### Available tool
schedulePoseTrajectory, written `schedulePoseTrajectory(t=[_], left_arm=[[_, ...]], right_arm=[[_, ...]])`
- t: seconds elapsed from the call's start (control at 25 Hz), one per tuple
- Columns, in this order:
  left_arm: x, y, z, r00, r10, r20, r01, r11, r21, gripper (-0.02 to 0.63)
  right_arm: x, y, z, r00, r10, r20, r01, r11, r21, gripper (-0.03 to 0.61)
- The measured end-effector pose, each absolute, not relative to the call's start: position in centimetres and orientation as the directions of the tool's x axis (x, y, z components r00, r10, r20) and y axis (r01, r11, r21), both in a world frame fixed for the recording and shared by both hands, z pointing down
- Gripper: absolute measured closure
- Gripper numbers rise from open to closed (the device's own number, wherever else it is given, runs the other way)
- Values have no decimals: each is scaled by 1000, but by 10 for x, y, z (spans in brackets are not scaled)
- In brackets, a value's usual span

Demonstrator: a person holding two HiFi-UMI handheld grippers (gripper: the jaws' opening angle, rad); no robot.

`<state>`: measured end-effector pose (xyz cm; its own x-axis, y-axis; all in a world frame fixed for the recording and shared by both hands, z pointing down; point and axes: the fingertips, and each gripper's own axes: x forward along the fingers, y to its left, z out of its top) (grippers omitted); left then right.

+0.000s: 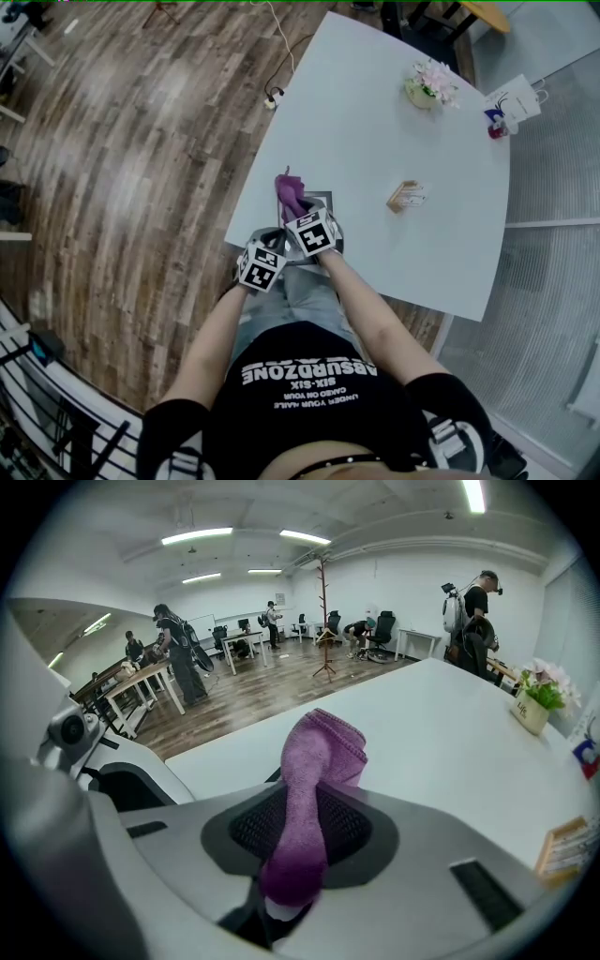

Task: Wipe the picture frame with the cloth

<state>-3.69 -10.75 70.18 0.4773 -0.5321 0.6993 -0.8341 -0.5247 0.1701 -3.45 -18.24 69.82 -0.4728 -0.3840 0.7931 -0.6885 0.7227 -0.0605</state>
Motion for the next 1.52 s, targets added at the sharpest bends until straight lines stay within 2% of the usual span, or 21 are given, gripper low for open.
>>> schedulePoseTrajectory(t=[0.56, 1.0, 1.52], left_arm=[[-42, -107, 701, 457, -561, 690, -867, -455, 204, 598], [-41, -107, 701, 440, -566, 697, -874, -449, 186, 599], [-41, -107, 700, 433, -575, 694, -877, -446, 178, 598]], right_arm=[[-29, -146, 695, -483, -331, 811, -661, 745, -89, 469], [-21, -142, 698, -491, -345, 800, -668, 738, -92, 469], [23, -149, 696, -448, -366, 816, -721, 688, -88, 468]])
